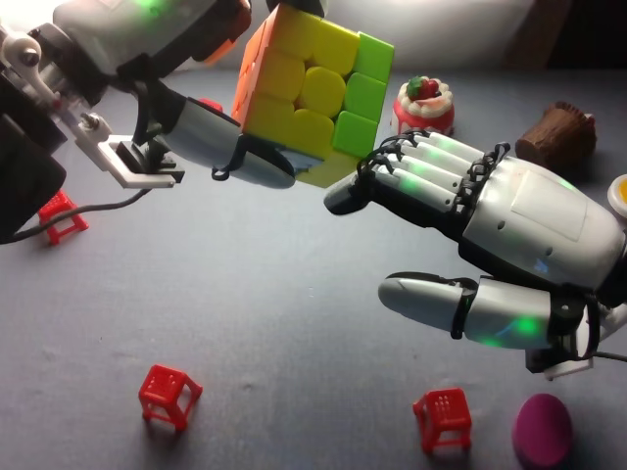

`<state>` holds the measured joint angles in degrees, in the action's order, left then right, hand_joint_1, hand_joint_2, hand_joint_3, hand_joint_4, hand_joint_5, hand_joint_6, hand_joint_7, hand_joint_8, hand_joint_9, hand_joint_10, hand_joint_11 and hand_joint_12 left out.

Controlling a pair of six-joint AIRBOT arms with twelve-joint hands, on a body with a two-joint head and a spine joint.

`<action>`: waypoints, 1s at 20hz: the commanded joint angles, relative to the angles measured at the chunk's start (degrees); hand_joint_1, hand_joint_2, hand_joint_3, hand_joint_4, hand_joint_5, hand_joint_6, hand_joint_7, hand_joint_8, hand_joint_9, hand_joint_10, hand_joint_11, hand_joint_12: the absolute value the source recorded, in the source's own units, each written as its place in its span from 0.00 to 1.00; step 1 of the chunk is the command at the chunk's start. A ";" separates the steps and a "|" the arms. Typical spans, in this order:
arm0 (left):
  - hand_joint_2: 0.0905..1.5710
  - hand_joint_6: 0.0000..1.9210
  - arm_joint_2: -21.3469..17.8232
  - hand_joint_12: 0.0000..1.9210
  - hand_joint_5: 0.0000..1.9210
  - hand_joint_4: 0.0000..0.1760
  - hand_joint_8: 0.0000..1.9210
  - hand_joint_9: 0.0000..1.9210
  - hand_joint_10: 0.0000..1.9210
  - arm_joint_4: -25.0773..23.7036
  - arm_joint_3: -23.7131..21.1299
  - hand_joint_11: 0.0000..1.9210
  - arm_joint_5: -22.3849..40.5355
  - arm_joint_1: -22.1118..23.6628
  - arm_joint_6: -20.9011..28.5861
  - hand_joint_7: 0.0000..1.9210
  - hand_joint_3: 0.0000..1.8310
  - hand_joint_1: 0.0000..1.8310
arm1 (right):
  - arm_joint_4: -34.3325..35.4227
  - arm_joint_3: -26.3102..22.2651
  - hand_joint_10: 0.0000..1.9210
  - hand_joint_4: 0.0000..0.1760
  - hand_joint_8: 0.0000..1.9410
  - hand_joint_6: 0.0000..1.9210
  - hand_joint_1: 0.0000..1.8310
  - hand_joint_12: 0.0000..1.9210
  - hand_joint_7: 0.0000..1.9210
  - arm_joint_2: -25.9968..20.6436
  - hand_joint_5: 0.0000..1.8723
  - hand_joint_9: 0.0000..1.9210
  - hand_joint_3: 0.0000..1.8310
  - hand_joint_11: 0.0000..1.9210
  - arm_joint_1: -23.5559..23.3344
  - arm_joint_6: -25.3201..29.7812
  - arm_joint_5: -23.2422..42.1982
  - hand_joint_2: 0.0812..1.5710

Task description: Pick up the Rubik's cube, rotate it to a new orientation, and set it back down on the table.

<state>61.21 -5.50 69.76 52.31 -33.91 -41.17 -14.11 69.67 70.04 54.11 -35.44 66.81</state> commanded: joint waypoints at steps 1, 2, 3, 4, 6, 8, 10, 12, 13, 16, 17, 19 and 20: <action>0.39 1.00 0.51 1.00 0.55 0.00 1.00 0.68 1.00 1.63 0.48 0.73 7.59 0.42 0.50 0.62 0.52 0.80 | 0.57 -1.12 0.72 0.00 0.46 0.53 0.01 0.94 0.05 -0.44 0.00 0.00 0.00 0.00 -1.74 0.34 7.40 0.90; 0.39 1.00 0.82 1.00 0.51 0.00 1.00 0.66 1.00 2.08 0.77 0.72 7.06 0.23 0.57 0.61 0.49 0.81 | 0.54 -2.39 0.71 0.00 0.44 0.50 0.00 0.93 0.08 -2.60 0.00 0.04 0.01 0.00 -2.39 0.34 7.50 0.91; 0.35 0.95 1.10 1.00 0.47 0.00 1.00 0.63 1.00 2.41 1.05 0.69 6.65 0.04 0.70 0.53 0.74 0.69 | 0.54 -3.37 0.71 0.00 0.44 0.51 0.00 0.93 0.09 -4.16 0.01 0.05 0.01 0.00 -2.82 0.34 7.72 0.92; 0.35 0.95 1.39 1.00 0.47 0.00 1.00 0.63 1.00 2.75 1.35 0.69 6.36 -0.22 0.88 0.53 0.74 0.69 | 0.55 -4.04 0.71 0.00 0.44 0.51 0.00 0.93 0.09 -5.42 0.01 0.05 0.01 0.00 -3.08 0.34 7.94 0.92; 0.31 0.95 2.50 1.00 0.48 0.00 1.00 0.52 0.98 3.59 2.71 0.61 4.68 -0.71 1.73 0.50 0.82 0.74 | 1.10 -5.58 0.74 0.00 0.45 0.44 0.14 0.94 0.01 -8.63 0.00 0.06 0.00 0.00 -3.90 0.34 8.10 0.86; 0.33 0.97 3.64 1.00 0.47 0.00 1.00 0.62 1.00 4.16 4.01 0.68 3.06 -1.27 2.85 0.53 0.83 0.65 | 2.09 -6.49 0.83 0.00 0.52 0.47 0.02 1.00 0.07 -10.88 0.07 0.07 0.00 0.01 -4.10 0.34 8.69 0.93; 0.30 1.00 5.08 1.00 0.55 0.10 0.97 0.64 1.00 5.19 5.49 0.67 1.26 -1.96 3.91 0.52 0.83 0.74 | 3.55 -7.26 0.75 0.00 0.45 0.48 0.00 1.00 0.12 -12.66 0.11 0.09 0.00 0.00 -4.51 0.34 9.72 0.95; 0.37 1.00 7.18 1.00 0.57 0.10 0.99 0.68 1.00 5.32 7.91 0.72 -0.74 -2.72 6.83 0.62 0.61 0.74 | 5.64 -7.59 0.75 0.00 0.46 0.52 0.00 1.00 0.14 -13.66 0.12 0.09 0.00 0.00 -4.54 0.34 11.48 0.94; 0.43 1.00 8.08 1.00 0.55 0.05 1.00 0.67 1.00 5.32 8.85 0.71 -1.87 -2.78 7.88 0.62 0.50 0.74 | 6.45 -7.58 0.76 0.00 0.49 0.54 0.00 1.00 0.13 -13.86 0.10 0.08 0.00 0.00 -4.54 0.34 12.08 0.94; 0.60 1.00 10.52 1.00 0.45 0.00 1.00 0.59 1.00 5.32 12.00 0.65 -5.42 -2.83 10.73 0.54 0.26 0.71 | 7.14 -7.47 0.76 0.00 0.55 0.61 0.00 0.99 0.12 -14.08 0.08 0.07 0.00 0.00 -4.54 0.34 12.58 0.93; 0.59 1.00 11.15 1.00 0.30 0.00 0.94 0.51 1.00 5.32 12.98 0.57 -6.67 -2.90 11.34 0.42 0.43 0.62 | 7.22 -7.34 0.77 0.00 0.57 0.62 0.00 1.00 0.12 -14.07 0.07 0.07 0.00 0.00 -4.54 0.34 12.58 0.92; 0.83 0.95 11.79 1.00 0.21 0.00 0.89 0.24 0.95 6.02 14.32 0.27 -8.51 -3.57 12.35 0.31 0.09 0.56 | 7.61 -7.18 0.79 0.00 0.58 0.63 0.00 1.00 0.12 -14.07 0.09 0.07 0.00 0.00 -4.54 0.34 12.61 0.94; 0.80 0.77 11.80 0.97 0.11 0.00 0.71 0.16 0.79 6.42 14.51 0.12 -8.82 -3.88 12.36 0.17 0.03 0.45 | 7.69 -7.15 0.80 0.00 0.59 0.63 0.00 1.00 0.12 -14.07 0.10 0.07 0.00 0.00 -4.54 0.34 12.67 0.94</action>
<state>73.12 -0.67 83.94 35.48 -38.63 -29.71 -7.94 62.41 55.90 50.39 -35.42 72.62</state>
